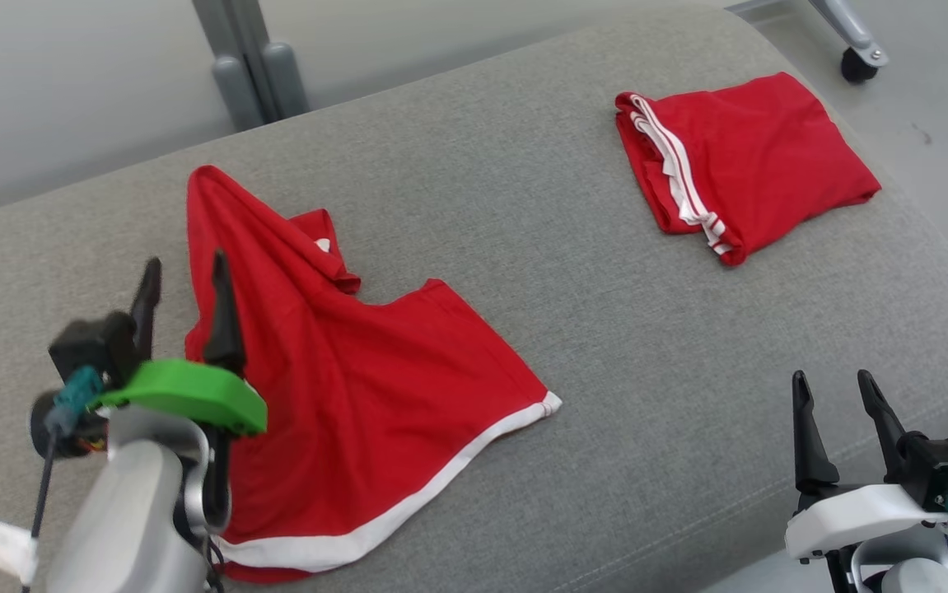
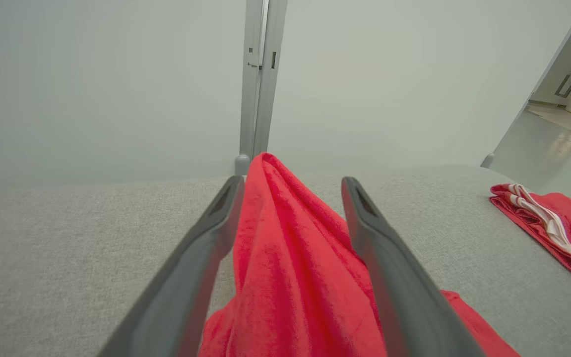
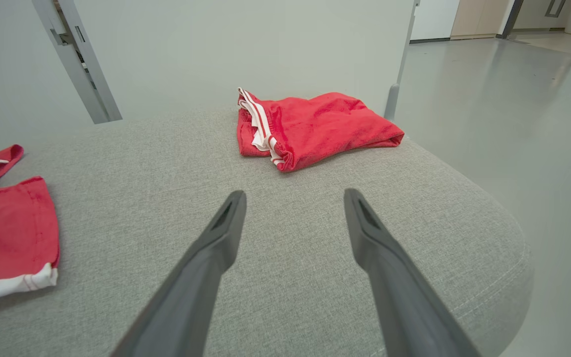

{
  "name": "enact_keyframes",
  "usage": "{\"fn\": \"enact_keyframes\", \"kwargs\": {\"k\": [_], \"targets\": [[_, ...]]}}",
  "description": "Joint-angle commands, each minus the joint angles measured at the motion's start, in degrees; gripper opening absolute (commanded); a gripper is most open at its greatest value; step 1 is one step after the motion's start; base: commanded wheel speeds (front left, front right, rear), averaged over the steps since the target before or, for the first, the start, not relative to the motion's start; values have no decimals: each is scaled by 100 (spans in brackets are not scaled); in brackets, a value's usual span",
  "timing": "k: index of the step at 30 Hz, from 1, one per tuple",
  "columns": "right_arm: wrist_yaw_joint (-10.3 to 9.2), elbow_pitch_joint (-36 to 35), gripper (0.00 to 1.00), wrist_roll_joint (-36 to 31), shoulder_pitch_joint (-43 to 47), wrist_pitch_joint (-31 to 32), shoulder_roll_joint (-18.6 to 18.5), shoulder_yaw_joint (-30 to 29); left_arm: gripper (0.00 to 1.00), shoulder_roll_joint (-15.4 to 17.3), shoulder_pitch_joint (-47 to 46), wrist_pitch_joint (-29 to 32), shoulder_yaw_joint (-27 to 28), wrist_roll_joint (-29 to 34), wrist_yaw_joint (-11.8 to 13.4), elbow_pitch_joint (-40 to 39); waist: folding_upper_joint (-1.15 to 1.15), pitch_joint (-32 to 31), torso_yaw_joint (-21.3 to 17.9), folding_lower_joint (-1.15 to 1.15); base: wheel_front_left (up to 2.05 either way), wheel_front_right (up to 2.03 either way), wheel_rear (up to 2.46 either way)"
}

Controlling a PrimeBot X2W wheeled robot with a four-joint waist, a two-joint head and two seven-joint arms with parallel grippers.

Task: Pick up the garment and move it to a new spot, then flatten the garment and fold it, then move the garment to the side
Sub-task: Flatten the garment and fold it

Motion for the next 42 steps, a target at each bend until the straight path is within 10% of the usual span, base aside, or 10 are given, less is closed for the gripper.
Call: {"fn": "enact_keyframes", "kwargs": {"k": [1, 16, 27, 42], "targets": [[-9, -33, 100, -79, 68, 3, -8, -17, 100, -91, 354, -15, 126, 38, 9, -248, 0, -265, 328, 0, 0, 0, 0], [-10, 144, 100, -190, 305, 3, -10, -94, 100, -831, 3316, -16, 1018, 1061, -250, -2007, 0, -794, 1363, 0, 0, 0, 0], [-10, 287, 100, -147, 380, 3, -10, 56, 100, -1166, 3735, -17, 1677, 1809, -1031, -1990, 0, -867, 1695, 0, 0, 0, 0], [-9, 565, 100, -146, -24, 3, -5, 459, 100, -1181, 3432, 78, 1286, 1817, -1386, -1692, 0, -764, 1648, 0, 0, 0, 0]]}}
